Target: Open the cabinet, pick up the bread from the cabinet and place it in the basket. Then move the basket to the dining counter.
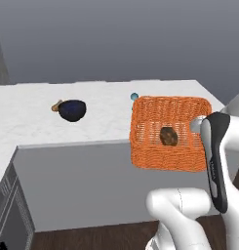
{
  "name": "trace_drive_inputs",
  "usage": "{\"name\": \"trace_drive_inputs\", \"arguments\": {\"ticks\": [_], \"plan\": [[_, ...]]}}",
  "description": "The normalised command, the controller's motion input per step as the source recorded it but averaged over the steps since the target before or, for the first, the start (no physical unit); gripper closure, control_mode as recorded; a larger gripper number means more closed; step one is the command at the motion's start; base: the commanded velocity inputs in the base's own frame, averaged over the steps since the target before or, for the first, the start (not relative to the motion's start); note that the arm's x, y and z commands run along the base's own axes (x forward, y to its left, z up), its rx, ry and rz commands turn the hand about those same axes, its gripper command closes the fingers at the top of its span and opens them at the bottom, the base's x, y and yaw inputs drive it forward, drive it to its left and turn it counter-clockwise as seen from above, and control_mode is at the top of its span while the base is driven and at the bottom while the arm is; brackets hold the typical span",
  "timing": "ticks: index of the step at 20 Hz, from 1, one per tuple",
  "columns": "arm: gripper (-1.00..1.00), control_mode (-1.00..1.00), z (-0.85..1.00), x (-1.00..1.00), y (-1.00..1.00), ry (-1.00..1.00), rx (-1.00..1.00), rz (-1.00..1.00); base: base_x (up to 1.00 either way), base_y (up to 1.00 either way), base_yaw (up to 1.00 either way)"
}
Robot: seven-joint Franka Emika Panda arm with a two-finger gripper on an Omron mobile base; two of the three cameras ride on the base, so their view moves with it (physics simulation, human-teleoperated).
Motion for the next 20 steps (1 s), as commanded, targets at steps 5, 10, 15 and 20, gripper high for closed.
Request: {"name": "trace_drive_inputs", "arguments": {"ticks": [5,10,15,20], "plan": [[1.00,1.00,0.00,0.00,0.00,0.00,0.00,0.00,0.83,0.12,-0.16],[1.00,1.00,0.00,0.00,0.00,0.00,0.00,0.00,0.35,0.01,-0.10],[1.00,1.00,0.00,0.00,0.00,0.00,0.00,0.00,0.43,0.00,-0.09],[1.00,1.00,0.00,0.00,0.00,0.00,0.00,0.00,0.48,0.00,-0.09]]}}
